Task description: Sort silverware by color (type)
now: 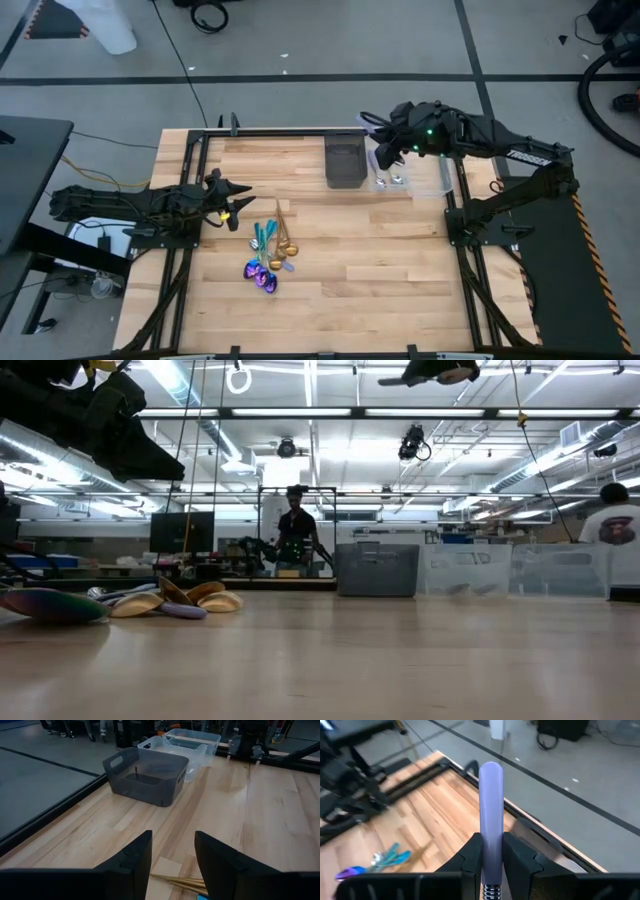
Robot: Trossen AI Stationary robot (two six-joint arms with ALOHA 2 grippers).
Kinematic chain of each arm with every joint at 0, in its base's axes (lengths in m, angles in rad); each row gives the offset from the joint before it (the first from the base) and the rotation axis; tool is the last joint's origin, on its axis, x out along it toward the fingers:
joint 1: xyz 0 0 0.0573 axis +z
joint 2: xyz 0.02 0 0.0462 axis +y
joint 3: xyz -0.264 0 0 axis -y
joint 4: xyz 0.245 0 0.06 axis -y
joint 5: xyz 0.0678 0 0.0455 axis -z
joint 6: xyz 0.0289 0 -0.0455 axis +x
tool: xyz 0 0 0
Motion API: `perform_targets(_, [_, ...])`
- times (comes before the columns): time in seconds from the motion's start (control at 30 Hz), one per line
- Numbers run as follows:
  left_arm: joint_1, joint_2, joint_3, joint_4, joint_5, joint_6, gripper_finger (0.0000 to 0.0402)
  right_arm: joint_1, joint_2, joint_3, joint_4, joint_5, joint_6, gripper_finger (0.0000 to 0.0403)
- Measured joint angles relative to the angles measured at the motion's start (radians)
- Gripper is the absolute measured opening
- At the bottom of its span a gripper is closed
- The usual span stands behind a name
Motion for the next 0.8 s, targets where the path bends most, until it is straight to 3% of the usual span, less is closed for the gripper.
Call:
perform_targets(0.5, [0.000, 0.000, 0.000, 0.001, 0.000, 0.003, 0.0156, -0.049, 0.003, 0.000, -0.193, 0.140, 0.072, 0.0071])
perform_targets(0.8, [0.000, 0.000, 0.000, 0.000, 0.000, 0.003, 0.0156, -0.061, 0.075, -0.001, -0.247, 0.147, 0.082, 0.0071])
